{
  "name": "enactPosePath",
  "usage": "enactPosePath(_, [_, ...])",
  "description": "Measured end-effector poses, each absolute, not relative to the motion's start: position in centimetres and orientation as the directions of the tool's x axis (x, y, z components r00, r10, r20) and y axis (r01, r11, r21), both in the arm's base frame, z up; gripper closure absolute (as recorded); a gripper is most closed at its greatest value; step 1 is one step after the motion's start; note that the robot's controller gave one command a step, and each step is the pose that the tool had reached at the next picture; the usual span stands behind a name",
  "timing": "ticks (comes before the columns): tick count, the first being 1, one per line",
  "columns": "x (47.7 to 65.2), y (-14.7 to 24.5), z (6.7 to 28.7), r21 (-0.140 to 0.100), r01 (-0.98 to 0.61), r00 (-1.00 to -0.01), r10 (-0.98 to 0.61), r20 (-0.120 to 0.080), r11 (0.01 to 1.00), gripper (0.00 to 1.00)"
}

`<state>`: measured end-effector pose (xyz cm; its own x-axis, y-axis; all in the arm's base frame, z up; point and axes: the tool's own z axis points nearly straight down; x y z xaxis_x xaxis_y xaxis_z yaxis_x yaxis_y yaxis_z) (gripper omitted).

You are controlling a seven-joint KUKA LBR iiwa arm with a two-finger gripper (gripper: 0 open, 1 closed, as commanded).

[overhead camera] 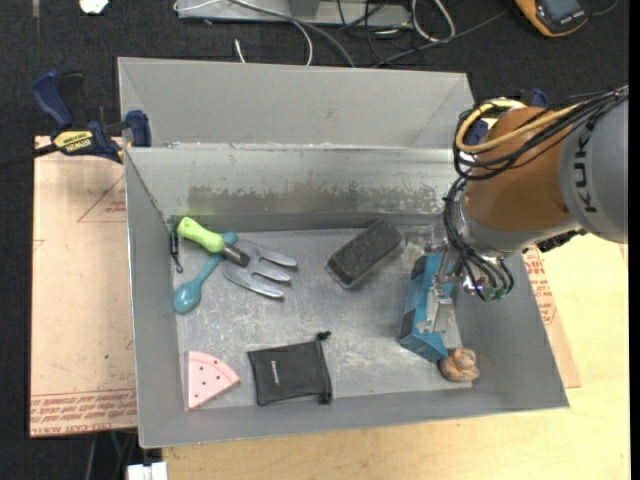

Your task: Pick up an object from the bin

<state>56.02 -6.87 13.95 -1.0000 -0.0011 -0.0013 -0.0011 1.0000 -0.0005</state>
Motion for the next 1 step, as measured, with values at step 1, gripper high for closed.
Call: enactPosePath(1, [56.02, -6.87, 13.95, -0.001, -0.001, -1.000, -0.001, -0.001, 1.000, 0.00])
